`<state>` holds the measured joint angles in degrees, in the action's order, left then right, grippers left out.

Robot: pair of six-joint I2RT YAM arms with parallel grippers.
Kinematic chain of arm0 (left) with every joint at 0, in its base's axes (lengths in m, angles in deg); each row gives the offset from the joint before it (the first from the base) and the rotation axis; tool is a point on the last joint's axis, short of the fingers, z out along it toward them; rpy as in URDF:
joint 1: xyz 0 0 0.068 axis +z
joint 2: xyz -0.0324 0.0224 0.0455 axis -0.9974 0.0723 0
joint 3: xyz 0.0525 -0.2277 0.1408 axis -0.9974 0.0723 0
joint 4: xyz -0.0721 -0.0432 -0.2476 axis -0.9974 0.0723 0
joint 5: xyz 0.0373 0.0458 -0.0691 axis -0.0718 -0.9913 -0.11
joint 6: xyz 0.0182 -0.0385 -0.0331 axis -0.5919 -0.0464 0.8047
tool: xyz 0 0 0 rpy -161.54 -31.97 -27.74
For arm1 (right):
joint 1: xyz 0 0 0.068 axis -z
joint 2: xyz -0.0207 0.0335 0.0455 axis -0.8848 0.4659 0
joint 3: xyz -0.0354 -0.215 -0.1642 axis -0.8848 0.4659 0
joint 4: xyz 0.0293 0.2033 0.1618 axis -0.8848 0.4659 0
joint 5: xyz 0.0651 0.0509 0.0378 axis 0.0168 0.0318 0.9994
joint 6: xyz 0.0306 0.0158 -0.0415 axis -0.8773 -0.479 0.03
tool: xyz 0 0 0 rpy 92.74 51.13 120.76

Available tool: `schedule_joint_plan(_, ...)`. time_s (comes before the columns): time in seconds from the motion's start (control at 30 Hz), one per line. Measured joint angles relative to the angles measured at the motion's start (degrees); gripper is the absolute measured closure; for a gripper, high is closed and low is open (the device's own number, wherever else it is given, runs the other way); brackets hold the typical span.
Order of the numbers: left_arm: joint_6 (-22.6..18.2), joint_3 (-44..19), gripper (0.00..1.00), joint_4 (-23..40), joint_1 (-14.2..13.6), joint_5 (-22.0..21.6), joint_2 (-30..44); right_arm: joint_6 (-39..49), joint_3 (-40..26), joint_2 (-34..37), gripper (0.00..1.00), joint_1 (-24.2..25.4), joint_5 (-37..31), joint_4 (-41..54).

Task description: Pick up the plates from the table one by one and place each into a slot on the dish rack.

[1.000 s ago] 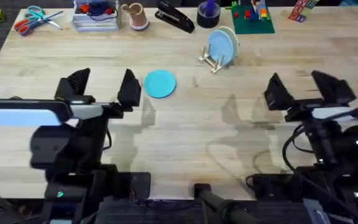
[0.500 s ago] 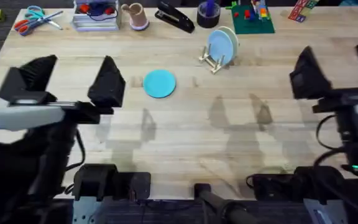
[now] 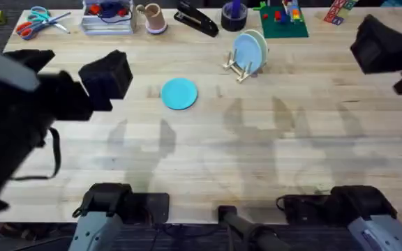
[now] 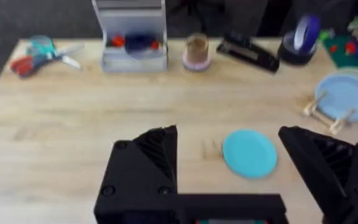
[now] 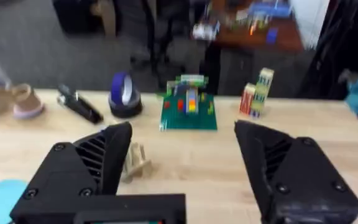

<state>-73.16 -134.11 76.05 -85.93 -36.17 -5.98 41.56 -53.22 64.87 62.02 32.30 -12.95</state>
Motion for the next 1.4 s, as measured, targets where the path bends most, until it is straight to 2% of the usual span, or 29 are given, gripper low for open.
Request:
schedule_joint_plan(0.23, 0.0, -11.7, 0.008, 12.2, 0.0, 0.1, 15.9, 0.0, -11.5, 11.6, 0.008, 0.0, 0.0, 13.7)
schedule_joint_plan(0.47, 0.0, -19.0, 0.008, 18.3, 0.0, 0.2, 28.2, -0.1, -16.0, 19.3, 0.007, 0.0, 0.0, 21.1)
schedule_joint_plan(0.67, 0.0, -19.9, 0.008, 18.6, 0.0, 0.2, 33.3, -0.3, -18.4, 24.0, 0.006, 0.0, 0.0, 26.9)
schedule_joint_plan(1.07, 0.1, -20.0, 0.023, 19.1, 0.0, 0.3, 37.0, -0.3, -19.2, 26.1, 0.007, 0.0, 0.0, 27.2)
schedule_joint_plan(1.1, 0.0, -20.0, 0.116, 19.1, 0.0, 0.3, 37.1, -0.3, -19.2, 26.1, 0.007, 0.0, 0.0, 27.2)
schedule_joint_plan(1.27, 0.0, -20.1, 0.890, 19.1, 0.0, 0.4, 37.1, -0.3, -19.2, 26.1, 0.007, 0.0, 0.0, 27.2)
schedule_joint_plan(1.3, -0.2, -20.1, 0.944, 19.1, 0.0, 0.7, 37.1, -0.3, -19.2, 26.1, 0.007, 0.0, 0.0, 27.2)
schedule_joint_plan(1.4, -0.2, -20.1, 0.958, 19.1, 0.0, 3.1, 37.1, -0.3, -19.3, 26.1, 0.007, 0.0, 0.0, 27.2)
